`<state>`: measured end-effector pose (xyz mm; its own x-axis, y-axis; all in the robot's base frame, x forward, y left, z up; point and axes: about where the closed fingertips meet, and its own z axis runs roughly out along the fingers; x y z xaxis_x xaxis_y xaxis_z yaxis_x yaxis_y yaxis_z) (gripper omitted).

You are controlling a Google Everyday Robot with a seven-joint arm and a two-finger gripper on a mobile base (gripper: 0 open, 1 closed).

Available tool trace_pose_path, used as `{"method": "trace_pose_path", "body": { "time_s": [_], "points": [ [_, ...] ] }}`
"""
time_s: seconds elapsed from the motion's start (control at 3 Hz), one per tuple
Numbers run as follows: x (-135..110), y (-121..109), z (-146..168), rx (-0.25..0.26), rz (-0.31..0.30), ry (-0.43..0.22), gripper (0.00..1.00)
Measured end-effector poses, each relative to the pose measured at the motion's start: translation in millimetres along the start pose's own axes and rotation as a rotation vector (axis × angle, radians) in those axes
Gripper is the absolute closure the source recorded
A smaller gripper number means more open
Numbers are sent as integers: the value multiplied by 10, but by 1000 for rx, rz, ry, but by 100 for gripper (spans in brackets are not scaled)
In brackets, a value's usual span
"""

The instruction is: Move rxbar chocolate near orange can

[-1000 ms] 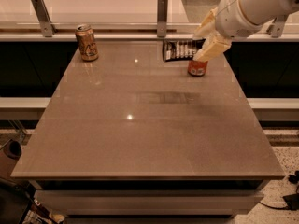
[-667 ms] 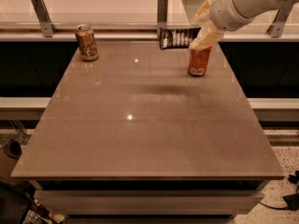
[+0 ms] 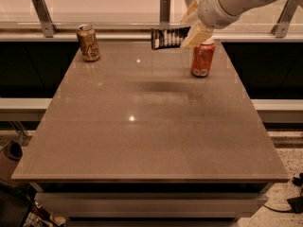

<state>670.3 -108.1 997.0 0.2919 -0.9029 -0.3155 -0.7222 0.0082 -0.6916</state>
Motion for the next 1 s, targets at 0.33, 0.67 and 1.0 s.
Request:
{"method": "trace_pose_path", "body": {
  "time_s": [0.33, 0.67, 1.0],
  "points": [
    [-166, -86, 398, -30, -47, 14, 100],
    [-336, -130, 697, -46, -80, 28, 100],
    [-501, -144, 933, -49, -88, 13, 100]
  ]
}}
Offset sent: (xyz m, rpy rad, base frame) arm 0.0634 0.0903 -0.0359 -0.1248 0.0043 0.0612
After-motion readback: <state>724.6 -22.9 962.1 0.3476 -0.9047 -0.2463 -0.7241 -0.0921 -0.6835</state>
